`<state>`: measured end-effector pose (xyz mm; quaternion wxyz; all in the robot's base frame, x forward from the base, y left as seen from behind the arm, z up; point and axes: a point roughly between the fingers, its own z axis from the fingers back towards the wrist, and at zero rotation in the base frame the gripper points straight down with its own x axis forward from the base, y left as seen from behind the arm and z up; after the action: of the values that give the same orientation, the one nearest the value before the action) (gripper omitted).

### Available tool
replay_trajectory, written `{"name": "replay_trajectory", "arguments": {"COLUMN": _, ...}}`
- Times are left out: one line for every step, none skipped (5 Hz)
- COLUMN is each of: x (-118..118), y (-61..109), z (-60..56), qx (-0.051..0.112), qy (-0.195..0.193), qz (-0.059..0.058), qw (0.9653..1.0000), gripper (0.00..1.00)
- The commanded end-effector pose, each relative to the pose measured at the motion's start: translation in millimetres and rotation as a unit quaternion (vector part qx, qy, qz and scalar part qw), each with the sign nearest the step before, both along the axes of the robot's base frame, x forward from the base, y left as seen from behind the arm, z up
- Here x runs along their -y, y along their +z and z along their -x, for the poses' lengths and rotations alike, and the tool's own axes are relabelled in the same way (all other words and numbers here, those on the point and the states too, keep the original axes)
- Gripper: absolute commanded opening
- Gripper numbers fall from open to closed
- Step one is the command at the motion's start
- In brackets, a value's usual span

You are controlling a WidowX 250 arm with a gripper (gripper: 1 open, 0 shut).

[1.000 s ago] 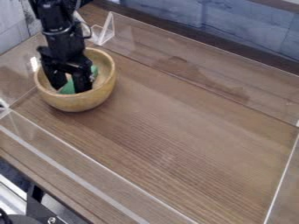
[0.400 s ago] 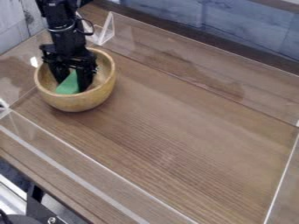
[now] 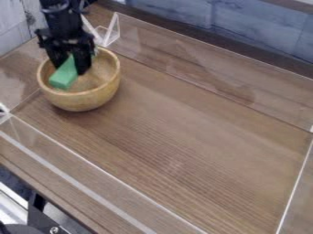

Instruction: Move green stick from inside the wooden bowl to the table next to it

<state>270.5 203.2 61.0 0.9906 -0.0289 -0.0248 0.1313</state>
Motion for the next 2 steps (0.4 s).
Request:
{"name": "replay_trajectory", "arguments": {"x": -5.4, "y": 22.9, "z": -7.4, "qx": 0.029, "qy": -0.005, "qz": -0.016, "qw": 0.9994, "gripper": 0.00}}
{"name": "replay_trajectory", "arguments": {"x": -2.5, "y": 20.2, "z": -9.7, "qx": 0.028, "qy": -0.013, "qz": -0.015, "qw": 0.9994, "gripper": 0.00}}
